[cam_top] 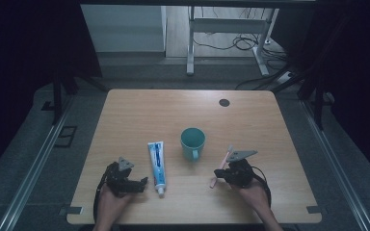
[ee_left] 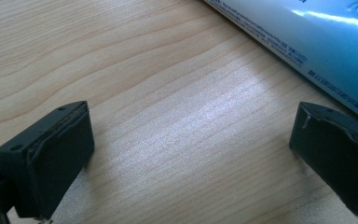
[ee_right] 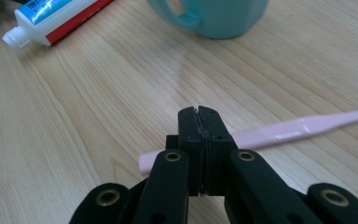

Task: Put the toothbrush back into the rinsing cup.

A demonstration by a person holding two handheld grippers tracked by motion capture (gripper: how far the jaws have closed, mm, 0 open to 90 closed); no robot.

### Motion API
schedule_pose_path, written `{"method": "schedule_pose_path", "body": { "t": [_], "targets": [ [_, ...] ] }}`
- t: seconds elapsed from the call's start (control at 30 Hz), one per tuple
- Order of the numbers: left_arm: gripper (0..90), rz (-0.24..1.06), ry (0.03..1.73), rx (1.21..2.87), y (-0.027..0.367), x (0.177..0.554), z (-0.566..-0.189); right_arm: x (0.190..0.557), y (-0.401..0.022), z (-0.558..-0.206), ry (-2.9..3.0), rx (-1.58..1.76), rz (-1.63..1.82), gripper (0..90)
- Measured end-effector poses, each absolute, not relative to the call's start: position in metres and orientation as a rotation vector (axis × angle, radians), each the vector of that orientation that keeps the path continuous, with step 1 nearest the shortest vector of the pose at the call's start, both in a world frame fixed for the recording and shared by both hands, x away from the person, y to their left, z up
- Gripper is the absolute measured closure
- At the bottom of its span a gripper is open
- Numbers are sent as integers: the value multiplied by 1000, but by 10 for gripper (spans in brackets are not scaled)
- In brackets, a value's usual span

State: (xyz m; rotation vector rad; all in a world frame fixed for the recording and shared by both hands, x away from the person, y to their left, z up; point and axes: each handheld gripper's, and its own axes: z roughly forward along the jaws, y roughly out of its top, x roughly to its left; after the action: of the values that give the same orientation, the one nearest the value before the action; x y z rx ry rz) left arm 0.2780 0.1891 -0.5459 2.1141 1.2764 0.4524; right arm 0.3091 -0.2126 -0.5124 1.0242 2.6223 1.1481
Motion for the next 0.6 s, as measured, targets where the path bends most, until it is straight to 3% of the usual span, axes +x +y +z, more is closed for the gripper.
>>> {"method": "schedule_pose_path", "body": {
  "t": [0.6],
  "targets": [
    [0,453,1276,2114,189,278,-546,304,-209,-526,2656,1031,1092,849]
  ]
}}
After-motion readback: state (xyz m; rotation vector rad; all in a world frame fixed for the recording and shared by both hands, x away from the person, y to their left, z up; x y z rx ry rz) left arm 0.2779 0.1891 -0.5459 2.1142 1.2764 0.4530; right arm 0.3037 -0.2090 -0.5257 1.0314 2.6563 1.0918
